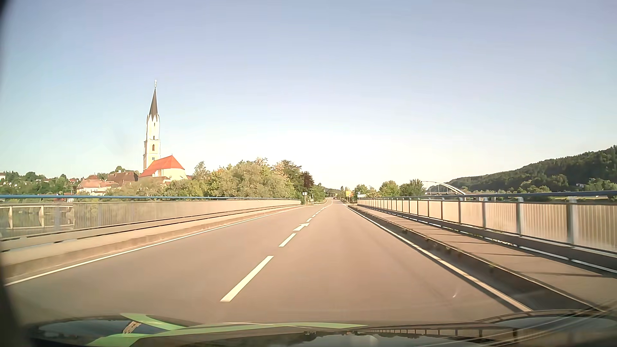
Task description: Follow the waypoints while adhering to traffic rules and regulations
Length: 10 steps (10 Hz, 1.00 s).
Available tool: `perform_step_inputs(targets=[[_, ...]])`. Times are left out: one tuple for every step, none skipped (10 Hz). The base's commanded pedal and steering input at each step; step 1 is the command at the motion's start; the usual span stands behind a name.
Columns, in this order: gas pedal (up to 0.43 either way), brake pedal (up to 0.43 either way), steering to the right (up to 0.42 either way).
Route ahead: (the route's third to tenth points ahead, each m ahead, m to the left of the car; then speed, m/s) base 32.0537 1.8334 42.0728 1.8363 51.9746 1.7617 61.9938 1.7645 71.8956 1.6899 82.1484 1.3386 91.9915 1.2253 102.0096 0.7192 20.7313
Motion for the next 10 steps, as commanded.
perform_step_inputs(targets=[[0.189, 0.0, 0.0], [0.169, 0.0, 0.0], [0.157, 0.0, 0.0], [0.15, 0.0, 0.0], [0.15, 0.0, 0.0], [0.13, 0.0, 0.0], [0.067, 0.0, 0.0], [0.0, 0.0, 0.0], [0.0, 0.0, -0.001], [0.0, 0.0, -0.001]])
